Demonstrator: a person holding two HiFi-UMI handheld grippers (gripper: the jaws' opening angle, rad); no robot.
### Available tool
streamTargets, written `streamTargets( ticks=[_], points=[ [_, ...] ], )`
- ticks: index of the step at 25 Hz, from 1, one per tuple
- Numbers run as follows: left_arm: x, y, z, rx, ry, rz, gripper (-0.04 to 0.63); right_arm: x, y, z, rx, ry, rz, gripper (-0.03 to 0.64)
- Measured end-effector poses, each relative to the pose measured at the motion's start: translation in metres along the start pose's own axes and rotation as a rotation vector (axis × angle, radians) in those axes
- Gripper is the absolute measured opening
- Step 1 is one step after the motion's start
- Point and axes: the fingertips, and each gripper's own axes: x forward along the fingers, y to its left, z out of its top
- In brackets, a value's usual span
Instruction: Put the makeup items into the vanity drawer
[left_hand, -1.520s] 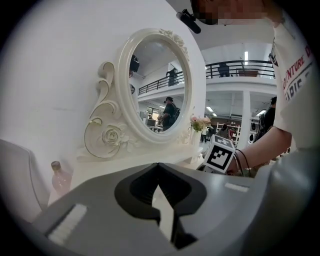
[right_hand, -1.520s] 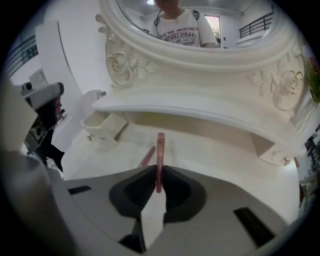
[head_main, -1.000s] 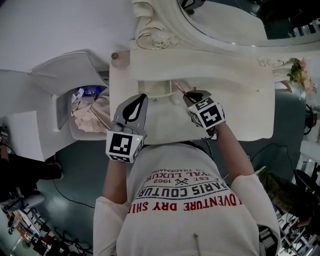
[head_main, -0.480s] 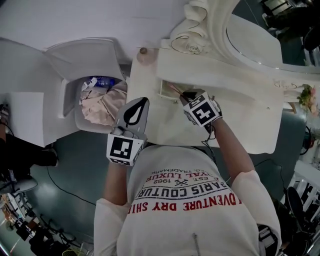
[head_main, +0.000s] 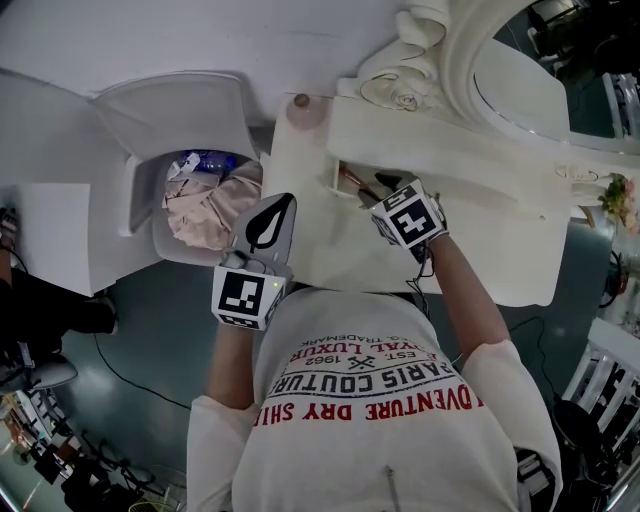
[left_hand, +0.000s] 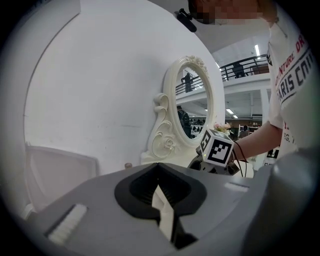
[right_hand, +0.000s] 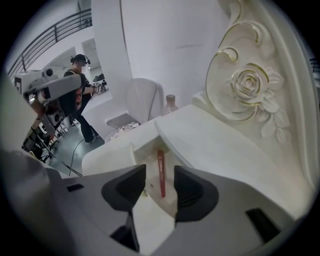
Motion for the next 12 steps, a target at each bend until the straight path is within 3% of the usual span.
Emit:
streamTargets(
  ticks=[6,12],
  points=[
    [0.017,-0.012,0.006,-0.001,0.008,-0.052,0.009,-0.027,-0.012,-0.015,0.08,-0.039,-0.059,0.175],
    [0.044,-0.055,0.017,0.012,0.011,-0.122,0.009,-0.059,-0.035,-0.06,0.179,-0.052,-0.1,0.175]
  ],
)
